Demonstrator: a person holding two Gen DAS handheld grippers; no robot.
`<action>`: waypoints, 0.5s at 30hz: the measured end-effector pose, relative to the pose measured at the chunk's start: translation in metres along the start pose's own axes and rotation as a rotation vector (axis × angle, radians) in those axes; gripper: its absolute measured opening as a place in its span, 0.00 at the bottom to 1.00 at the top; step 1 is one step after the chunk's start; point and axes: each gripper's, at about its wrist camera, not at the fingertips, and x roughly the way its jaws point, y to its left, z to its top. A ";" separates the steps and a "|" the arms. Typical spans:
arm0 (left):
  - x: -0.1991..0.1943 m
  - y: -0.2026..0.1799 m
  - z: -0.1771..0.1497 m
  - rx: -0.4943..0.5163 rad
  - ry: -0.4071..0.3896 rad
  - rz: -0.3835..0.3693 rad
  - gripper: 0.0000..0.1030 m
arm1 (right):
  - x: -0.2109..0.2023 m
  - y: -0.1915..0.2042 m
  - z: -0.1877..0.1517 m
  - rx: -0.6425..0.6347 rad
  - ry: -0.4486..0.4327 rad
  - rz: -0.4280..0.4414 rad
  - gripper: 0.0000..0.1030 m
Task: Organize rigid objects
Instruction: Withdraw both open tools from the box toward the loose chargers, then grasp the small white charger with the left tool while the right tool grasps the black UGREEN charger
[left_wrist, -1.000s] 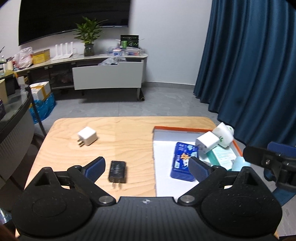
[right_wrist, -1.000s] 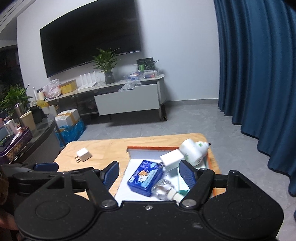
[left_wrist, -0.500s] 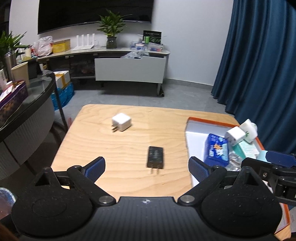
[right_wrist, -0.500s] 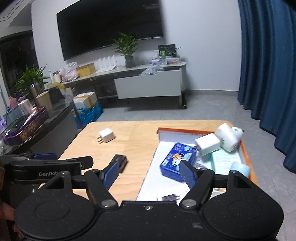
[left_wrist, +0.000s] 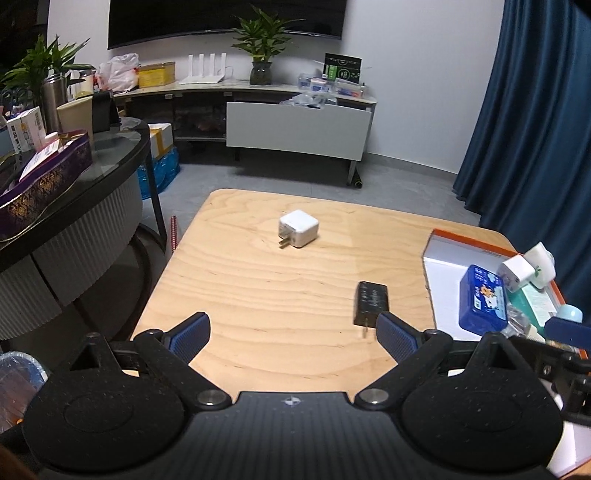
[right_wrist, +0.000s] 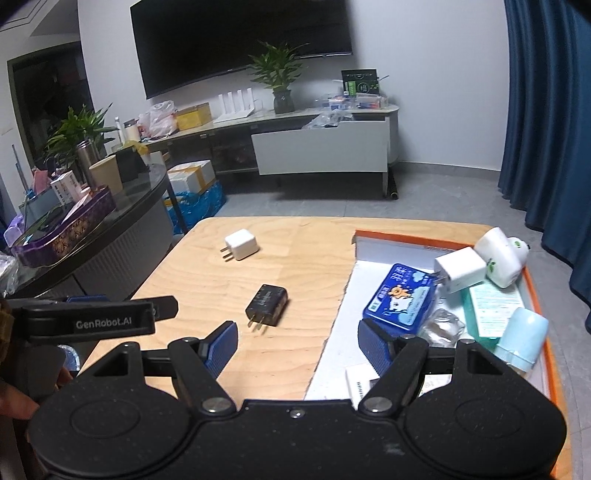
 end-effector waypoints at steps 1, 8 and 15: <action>0.001 0.001 0.001 -0.001 0.000 -0.001 0.96 | 0.003 0.001 0.000 -0.001 0.004 0.002 0.83; 0.012 0.007 0.007 0.013 -0.008 0.010 0.96 | 0.019 0.012 0.003 -0.009 0.023 0.021 0.83; 0.040 0.017 0.017 0.060 -0.006 0.002 0.96 | 0.034 0.019 0.004 -0.017 0.042 0.033 0.83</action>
